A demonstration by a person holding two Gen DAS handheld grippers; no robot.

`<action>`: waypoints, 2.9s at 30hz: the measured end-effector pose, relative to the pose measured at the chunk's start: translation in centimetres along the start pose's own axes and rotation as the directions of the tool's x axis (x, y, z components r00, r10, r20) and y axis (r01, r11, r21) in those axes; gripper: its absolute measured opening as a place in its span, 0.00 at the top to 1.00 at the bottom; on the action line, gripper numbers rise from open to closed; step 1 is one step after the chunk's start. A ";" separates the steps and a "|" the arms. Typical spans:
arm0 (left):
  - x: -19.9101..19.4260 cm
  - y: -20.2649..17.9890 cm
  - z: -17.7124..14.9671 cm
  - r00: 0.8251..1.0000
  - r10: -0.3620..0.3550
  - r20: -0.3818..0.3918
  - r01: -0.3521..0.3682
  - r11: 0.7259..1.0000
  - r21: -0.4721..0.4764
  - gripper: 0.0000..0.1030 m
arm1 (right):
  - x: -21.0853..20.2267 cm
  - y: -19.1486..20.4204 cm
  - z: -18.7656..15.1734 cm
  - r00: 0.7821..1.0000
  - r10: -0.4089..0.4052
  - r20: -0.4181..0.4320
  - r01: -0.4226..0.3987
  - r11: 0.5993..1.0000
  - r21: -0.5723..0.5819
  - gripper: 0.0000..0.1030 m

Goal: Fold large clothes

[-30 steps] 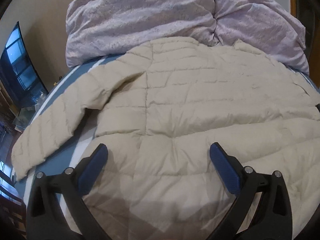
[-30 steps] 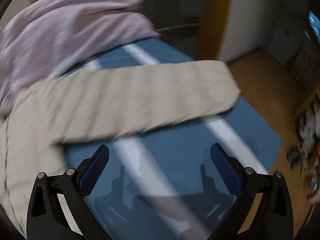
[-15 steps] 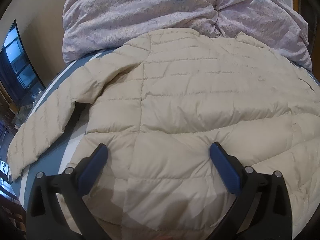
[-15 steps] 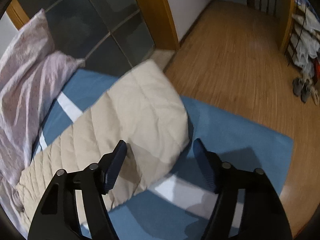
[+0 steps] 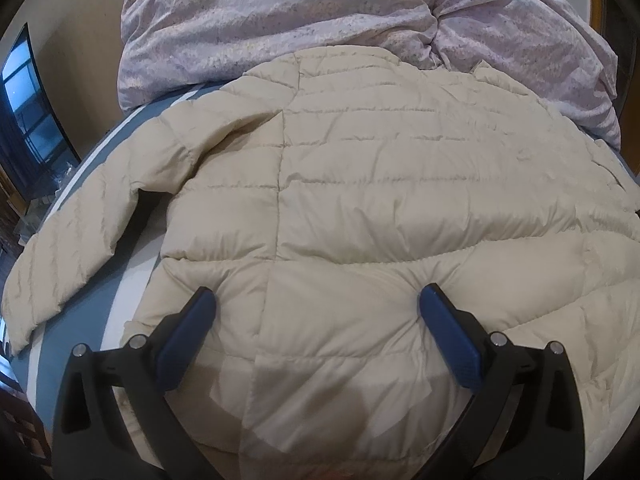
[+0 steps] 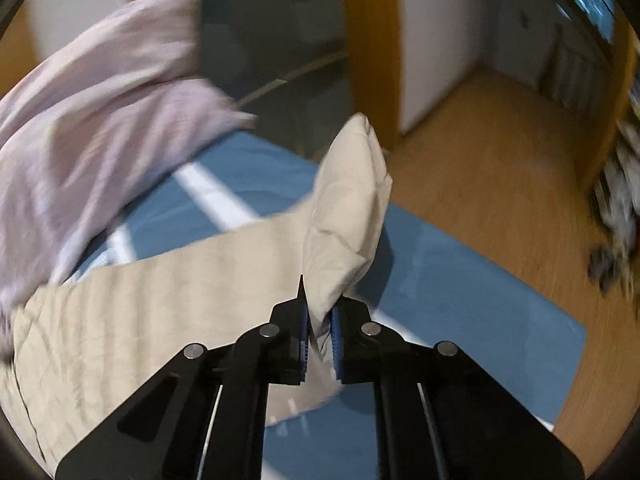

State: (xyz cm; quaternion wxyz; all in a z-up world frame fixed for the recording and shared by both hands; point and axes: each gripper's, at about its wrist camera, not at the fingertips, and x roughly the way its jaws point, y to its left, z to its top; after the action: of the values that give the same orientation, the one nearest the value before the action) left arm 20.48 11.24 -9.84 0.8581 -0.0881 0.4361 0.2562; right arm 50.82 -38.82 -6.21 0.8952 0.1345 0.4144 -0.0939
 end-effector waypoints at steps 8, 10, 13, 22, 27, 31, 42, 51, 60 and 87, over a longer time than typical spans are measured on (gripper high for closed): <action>-0.1 -0.1 0.1 1.000 -0.001 0.000 0.001 1.000 -0.002 0.02 | -1.9 14.3 -3.5 0.977 0.207 -0.042 -0.211 0.948 -0.238 0.91; -0.1 -0.1 0.1 1.000 -0.001 0.000 0.001 1.000 -0.002 0.02 | -2.1 17.7 -5.1 0.967 0.245 -0.078 -0.257 0.922 -0.289 0.91; -0.1 -0.1 0.1 1.000 -0.003 -0.001 0.003 1.000 -0.004 0.02 | -2.5 21.5 -7.7 0.947 0.293 -0.132 -0.320 0.888 -0.331 0.91; 0.1 0.3 0.1 0.999 -0.036 -0.011 0.036 0.999 -0.023 0.02 | -5.9 31.6 -15.4 0.859 0.427 -0.284 -0.512 0.740 -0.436 0.91; 0.1 0.3 0.1 0.999 -0.038 -0.012 0.037 0.999 -0.025 0.02 | -8.4 35.7 -19.5 0.807 0.473 -0.352 -0.590 0.645 -0.486 0.91; 0.1 0.4 0.1 0.999 -0.038 -0.012 0.037 0.999 -0.026 0.02 | -9.1 37.3 -21.6 0.784 0.476 -0.398 -0.620 0.613 -0.489 0.91; 0.1 0.4 0.0 0.999 -0.038 -0.014 0.037 0.999 -0.028 0.02 | -12.5 35.0 -19.3 0.741 0.590 -0.320 -0.665 0.583 -0.466 0.38; 0.0 0.5 0.0 0.999 -0.040 -0.012 0.039 0.999 -0.029 0.02 | -6.3 33.4 -20.4 0.911 0.330 -0.247 -0.412 0.747 -0.522 0.31; -2.2 3.2 -0.6 0.995 -0.100 0.021 0.101 0.993 -0.065 0.02 | -5.3 34.7 -22.4 0.937 0.297 -0.187 -0.349 0.734 -0.583 0.17; -5.9 32.5 -5.5 0.970 0.190 -0.152 -0.244 0.761 -0.601 0.32 | -4.8 34.0 -22.0 0.886 0.384 -0.260 -0.463 0.710 -0.530 0.01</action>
State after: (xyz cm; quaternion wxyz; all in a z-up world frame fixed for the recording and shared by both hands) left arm -3.06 34.76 -6.18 0.7283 -0.3222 0.3705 0.4780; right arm 41.54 0.66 -10.64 0.8610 -0.0466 0.4384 0.2535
